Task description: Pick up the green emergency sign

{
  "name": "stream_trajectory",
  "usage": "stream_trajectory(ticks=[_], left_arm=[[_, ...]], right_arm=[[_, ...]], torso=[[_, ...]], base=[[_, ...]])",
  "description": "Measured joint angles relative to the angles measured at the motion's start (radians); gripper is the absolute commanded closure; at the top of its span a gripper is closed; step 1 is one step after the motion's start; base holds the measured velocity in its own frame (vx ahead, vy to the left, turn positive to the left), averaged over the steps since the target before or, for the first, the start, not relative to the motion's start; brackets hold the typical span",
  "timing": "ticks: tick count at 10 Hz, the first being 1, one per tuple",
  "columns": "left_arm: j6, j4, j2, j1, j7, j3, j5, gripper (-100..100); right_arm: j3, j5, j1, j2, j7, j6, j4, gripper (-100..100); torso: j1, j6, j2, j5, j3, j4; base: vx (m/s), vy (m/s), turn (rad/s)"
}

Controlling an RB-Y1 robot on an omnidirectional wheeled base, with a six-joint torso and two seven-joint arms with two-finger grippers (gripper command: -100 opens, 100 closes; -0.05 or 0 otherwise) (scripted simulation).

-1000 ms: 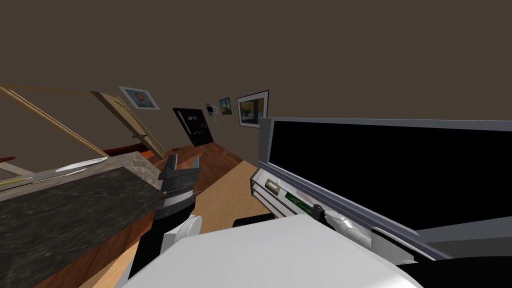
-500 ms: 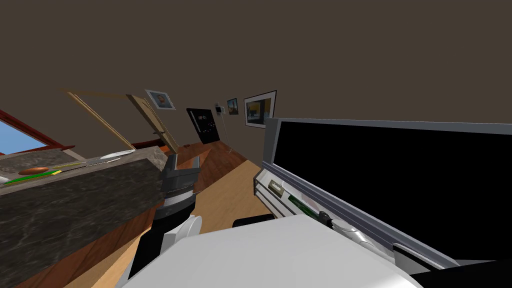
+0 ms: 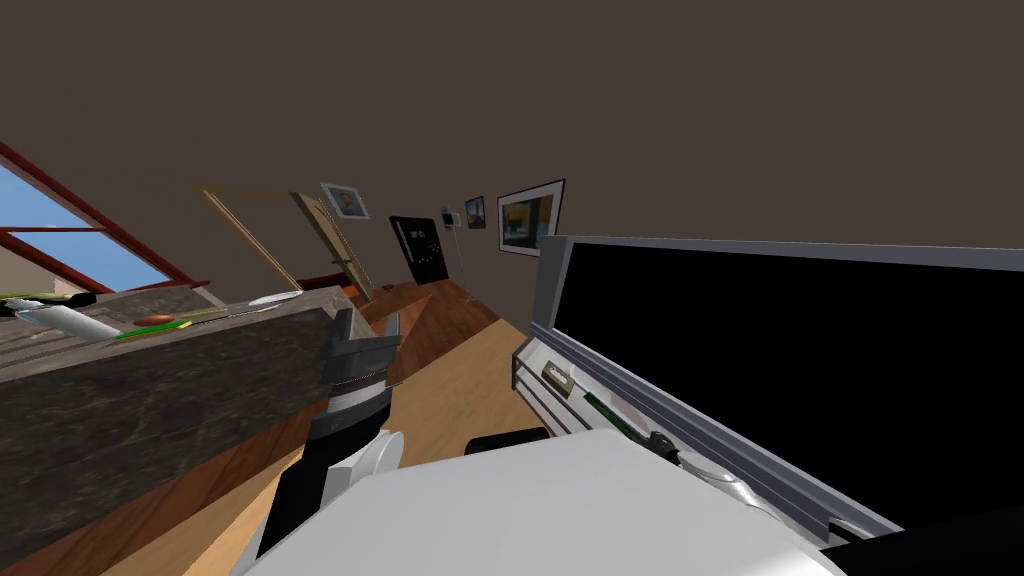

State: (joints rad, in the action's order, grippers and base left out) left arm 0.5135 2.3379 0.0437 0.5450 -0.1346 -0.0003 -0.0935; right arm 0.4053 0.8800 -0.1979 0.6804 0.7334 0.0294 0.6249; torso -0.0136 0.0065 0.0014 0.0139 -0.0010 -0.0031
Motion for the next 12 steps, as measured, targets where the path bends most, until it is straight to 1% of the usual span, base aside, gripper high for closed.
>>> stream_trajectory(ticks=[1, 2, 3, 4, 5, 6, 7, 8, 9, 10, 11, 12], left_arm=[[0.000, 0.000, 0.000, 0.000, 0.000, 0.000, 0.000, 0], [0.000, 0.000, 0.000, 0.000, 0.000, 0.000, 0.000, 0], [0.000, 0.000, 0.000, 0.000, 0.000, 0.000, 0.000, 0], [0.000, 0.000, 0.000, 0.000, 0.000, 0.000, 0.000, 0], [0.000, 0.000, 0.000, 0.000, 0.000, 0.000, 0.000, 0], [0.000, 0.000, 0.000, 0.000, 0.000, 0.000, 0.000, 0], [0.000, 0.000, 0.000, 0.000, 0.000, 0.000, 0.000, 0], [0.000, 0.000, 0.000, 0.000, 0.000, 0.000, 0.000, 0], [0.000, 0.000, 0.000, 0.000, 0.000, 0.000, 0.000, 0], [0.000, 0.000, 0.000, 0.000, 0.000, 0.000, 0.000, 0], [0.000, 0.000, 0.000, 0.000, 0.000, 0.000, 0.000, 0], [0.000, 0.000, 0.000, 0.000, 0.000, 0.000, 0.000, 0]], right_arm=[[0.035, -0.013, -0.032, 0.025, -0.038, -0.022, 0.046, 100], [0.018, -0.007, -0.040, 0.022, -0.043, -0.020, 0.043, 100], [-0.005, 0.003, -0.041, 0.014, -0.029, -0.010, 0.031, 100], [-0.060, 0.030, -0.068, 0.000, -0.021, -0.002, 0.032, 100], [-0.044, 0.025, -0.088, 0.015, -0.043, -0.012, 0.059, 100], [-0.059, 0.034, -0.119, 0.022, -0.069, -0.023, 0.086, 100], [-0.091, 0.050, -0.135, 0.015, -0.074, -0.019, 0.088, 100], [-0.120, 0.066, -0.164, 0.016, -0.086, -0.021, 0.105, 100], [-0.066, 0.040, -0.199, 0.051, -0.129, -0.054, 0.161, 100], [-0.095, 0.055, -0.209, 0.040, -0.133, -0.051, 0.156, 100], [-0.119, 0.068, -0.244, 0.041, -0.140, -0.053, 0.175, 100], [-0.121, 0.069, -0.247, 0.042, -0.144, -0.056, 0.179, 0]], torso=[[0.000, 0.001, 0.000, 0.000, 0.000, 0.000], [0.000, 0.002, 0.000, -0.001, 0.000, 0.000], [0.001, 0.002, 0.000, -0.001, 0.000, 0.000], [0.002, 0.000, 0.001, -0.001, 0.001, 0.001], [0.002, 0.001, 0.001, -0.002, 0.001, 0.001], [0.002, 0.000, 0.001, -0.003, 0.001, 0.001], [0.003, 0.002, 0.001, -0.003, 0.001, 0.000], [0.004, 0.000, 0.001, -0.004, 0.001, 0.001], [0.004, 0.002, 0.001, -0.004, 0.001, 0.000], [0.003, 0.002, 0.001, -0.004, 0.000, 0.000], [0.004, 0.000, 0.001, -0.004, 0.000, 0.000], [0.004, 0.001, 0.000, -0.004, 0.000, 0.000]], base=[[-0.005, 0.004, -0.018], [-0.003, 0.003, -0.046], [-0.011, 0.014, 0.232], [-0.012, 0.008, 0.183], [-0.019, 0.011, 0.266], [-0.014, 0.005, 0.136], [-0.018, 0.017, 0.234], [-0.011, 0.010, 0.152], [-0.001, 0.003, -0.014], [-0.012, 0.015, 0.225], [-0.008, 0.002, 0.055], [0.000, 0.000, 0.000]])
